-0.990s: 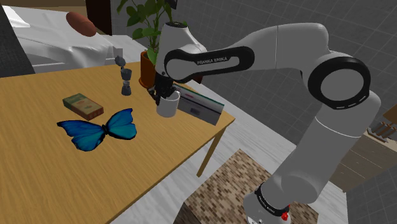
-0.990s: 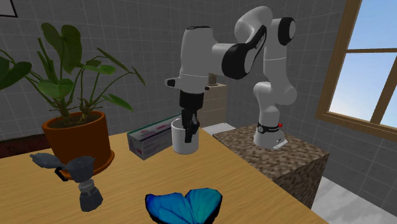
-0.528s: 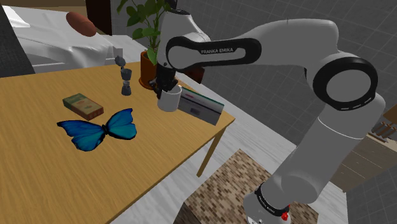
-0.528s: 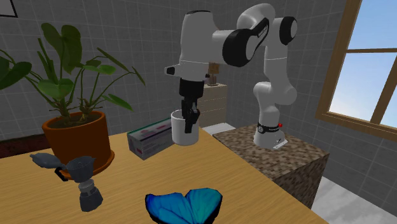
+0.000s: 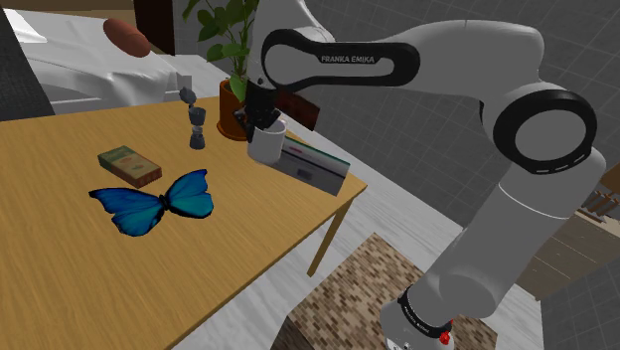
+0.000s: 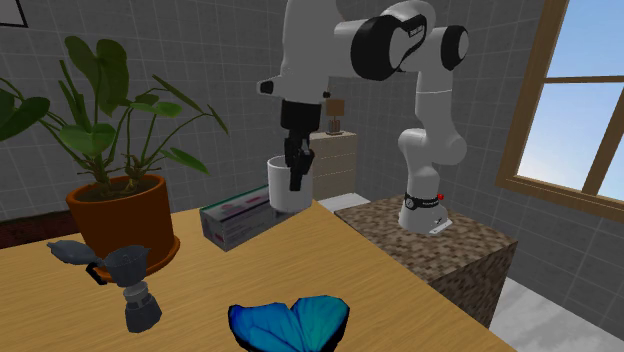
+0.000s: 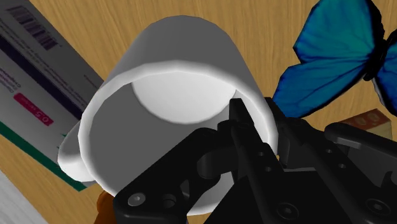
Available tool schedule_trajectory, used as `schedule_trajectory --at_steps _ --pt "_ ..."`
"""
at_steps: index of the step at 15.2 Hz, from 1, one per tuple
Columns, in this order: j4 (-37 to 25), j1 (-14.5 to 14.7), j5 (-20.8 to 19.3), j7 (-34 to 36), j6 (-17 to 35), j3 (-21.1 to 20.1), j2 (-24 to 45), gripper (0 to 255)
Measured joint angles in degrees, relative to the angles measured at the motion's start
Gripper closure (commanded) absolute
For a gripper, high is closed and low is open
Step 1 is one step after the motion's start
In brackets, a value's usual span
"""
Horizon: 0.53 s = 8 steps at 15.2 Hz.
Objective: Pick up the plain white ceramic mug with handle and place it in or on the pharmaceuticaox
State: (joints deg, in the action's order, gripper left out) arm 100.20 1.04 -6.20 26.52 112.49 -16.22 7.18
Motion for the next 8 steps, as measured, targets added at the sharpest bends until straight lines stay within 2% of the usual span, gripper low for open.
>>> schedule_trajectory --at_steps 3,8 --pt "-1.0 -0.5 0.3 -1.0 -1.5 0.3 -0.5 255" --pt "0.0 -3.8 1.6 -7.1 -1.6 2.8 -2.1 255"
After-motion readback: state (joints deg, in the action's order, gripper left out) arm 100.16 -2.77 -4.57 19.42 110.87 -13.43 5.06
